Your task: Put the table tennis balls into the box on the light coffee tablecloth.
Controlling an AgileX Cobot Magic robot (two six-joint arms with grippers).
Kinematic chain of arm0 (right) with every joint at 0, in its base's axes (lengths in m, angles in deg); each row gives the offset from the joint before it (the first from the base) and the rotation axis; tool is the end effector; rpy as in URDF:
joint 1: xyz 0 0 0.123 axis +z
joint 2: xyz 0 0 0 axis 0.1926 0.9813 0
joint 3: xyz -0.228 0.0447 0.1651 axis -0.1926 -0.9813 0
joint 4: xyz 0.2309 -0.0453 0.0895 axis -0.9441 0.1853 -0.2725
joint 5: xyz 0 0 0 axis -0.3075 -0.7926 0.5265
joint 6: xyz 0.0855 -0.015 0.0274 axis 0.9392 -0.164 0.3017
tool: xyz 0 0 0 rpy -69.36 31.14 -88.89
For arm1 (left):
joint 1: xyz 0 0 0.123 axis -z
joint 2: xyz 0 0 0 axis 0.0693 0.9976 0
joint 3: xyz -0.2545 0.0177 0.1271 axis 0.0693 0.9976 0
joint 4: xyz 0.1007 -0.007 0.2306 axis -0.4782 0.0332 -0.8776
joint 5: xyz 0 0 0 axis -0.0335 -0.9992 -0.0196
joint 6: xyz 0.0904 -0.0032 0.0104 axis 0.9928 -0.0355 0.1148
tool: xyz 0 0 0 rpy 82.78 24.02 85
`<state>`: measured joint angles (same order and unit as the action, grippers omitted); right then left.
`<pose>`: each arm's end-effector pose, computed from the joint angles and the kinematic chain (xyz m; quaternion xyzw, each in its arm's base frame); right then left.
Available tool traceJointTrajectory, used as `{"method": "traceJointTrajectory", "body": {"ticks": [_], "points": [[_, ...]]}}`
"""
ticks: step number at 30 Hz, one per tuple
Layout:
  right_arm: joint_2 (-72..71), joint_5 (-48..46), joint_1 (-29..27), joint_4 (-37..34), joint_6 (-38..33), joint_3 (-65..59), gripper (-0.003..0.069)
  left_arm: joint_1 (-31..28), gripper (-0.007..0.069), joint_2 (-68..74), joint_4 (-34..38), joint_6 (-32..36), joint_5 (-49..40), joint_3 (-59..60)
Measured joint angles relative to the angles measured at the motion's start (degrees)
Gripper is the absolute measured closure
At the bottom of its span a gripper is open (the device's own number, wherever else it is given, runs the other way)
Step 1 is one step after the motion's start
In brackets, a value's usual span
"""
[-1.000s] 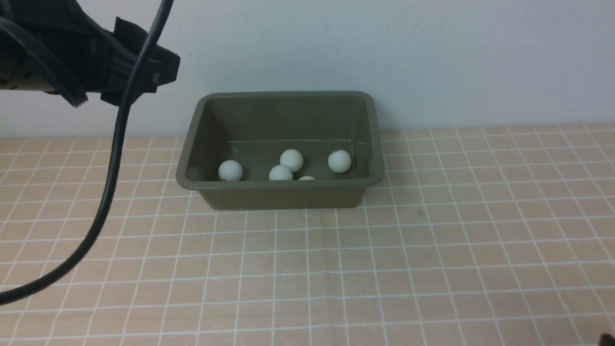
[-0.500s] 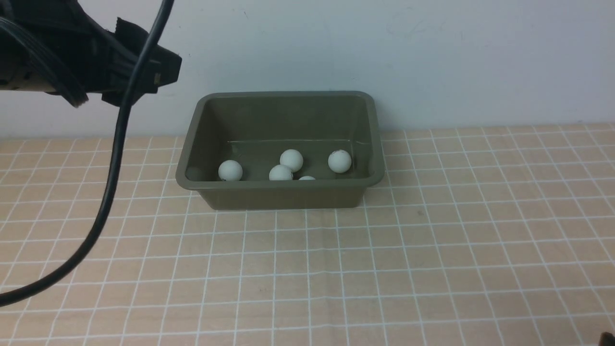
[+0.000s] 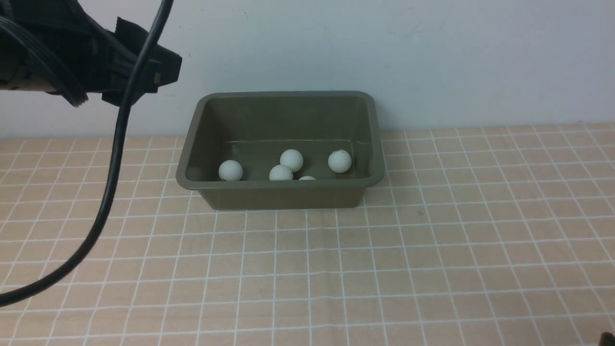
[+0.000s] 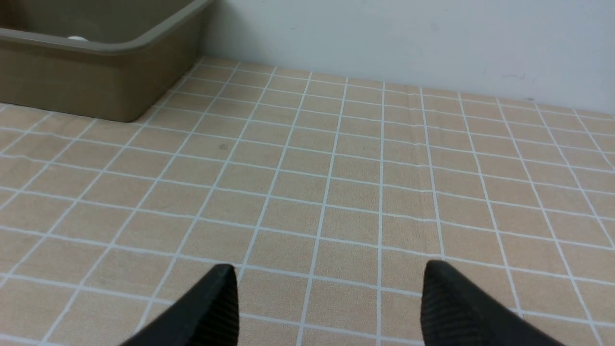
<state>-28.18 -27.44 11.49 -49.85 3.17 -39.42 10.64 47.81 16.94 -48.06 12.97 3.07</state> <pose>0.0503 0.0115 0.1700 -0.0760 0.8140 0.0256 0.5752 0.2311 -0.0760 0.4191 0.1932 0.8439 -0.1117 0.4879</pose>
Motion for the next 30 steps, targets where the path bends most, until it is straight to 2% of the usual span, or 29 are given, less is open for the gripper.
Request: {"method": "traceJointTrajectory", "body": {"ticks": [7,13,17,23,30], "points": [[0.0,0.0,0.0,0.0,0.0,0.0,0.0191,-4.8,0.0221,-4.1,0.1,-1.8,-2.9,0.0],[0.0,0.0,0.0,0.0,0.0,0.0,0.0191,-10.3,0.0221,-14.5,-0.3,-2.0,-8.3,0.1],[0.0,0.0,0.0,0.0,0.0,0.0,0.0191,-13.0,0.0221,-23.2,-0.3,-1.7,-7.9,5.1],[0.0,0.0,0.0,0.0,0.0,0.0,0.0192,-16.1,0.0221,-38.8,-0.3,-0.9,3.5,27.0],[0.0,0.0,0.0,0.0,0.0,0.0,0.0192,-16.5,0.0221,-51.2,-1.5,0.0,17.3,49.8]]}}
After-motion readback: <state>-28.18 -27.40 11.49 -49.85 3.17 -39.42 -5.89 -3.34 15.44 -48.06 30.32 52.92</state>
